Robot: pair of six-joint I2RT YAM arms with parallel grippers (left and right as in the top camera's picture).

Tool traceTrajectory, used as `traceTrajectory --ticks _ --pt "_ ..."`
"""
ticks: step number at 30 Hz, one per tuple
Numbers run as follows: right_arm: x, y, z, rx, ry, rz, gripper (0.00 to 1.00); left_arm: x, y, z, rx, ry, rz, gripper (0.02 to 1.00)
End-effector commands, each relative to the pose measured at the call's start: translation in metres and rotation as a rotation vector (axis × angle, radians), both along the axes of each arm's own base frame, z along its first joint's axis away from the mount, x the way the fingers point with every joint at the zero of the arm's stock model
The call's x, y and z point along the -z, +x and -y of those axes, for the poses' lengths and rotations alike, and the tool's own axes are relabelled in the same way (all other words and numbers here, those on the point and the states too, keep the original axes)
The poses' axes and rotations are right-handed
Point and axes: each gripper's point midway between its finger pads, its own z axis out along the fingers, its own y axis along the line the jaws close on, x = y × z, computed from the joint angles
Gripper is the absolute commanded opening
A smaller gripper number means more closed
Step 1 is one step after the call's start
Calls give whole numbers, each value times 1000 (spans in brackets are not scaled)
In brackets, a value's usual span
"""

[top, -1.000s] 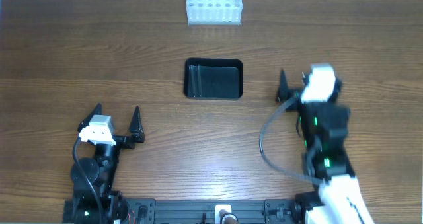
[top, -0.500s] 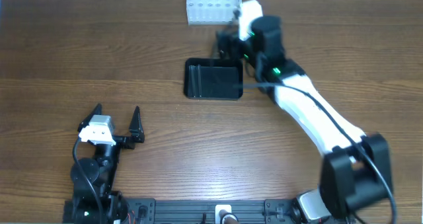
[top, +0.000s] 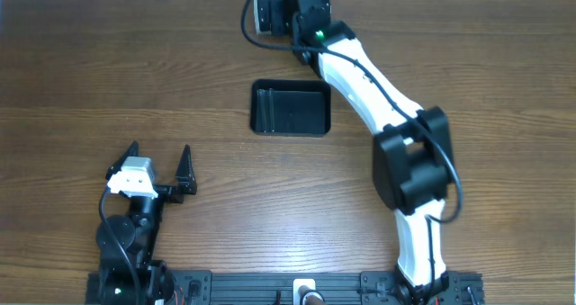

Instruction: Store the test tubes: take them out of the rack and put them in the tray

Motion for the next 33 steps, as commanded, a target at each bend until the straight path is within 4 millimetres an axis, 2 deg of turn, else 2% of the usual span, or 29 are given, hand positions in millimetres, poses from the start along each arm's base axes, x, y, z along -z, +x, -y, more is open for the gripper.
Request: traceTrajectory --ticks 1,6,13,19,25,33 --pt "5 26 -1 81 -11 32 976 1 0 2 13 13 3 1000" --pt "12 38 -6 84 -4 48 963 1 0 2 13 13 3 1000" --pt "22 49 -3 123 -8 89 943 1 0 2 13 13 3 998" --pt "29 54 -4 129 -5 104 945 1 0 2 13 13 3 1000" --pt "27 56 1 144 -26 121 904 1 0 2 13 13 3 998" --pt "40 59 4 141 -55 118 873 1 0 2 13 13 3 1000"
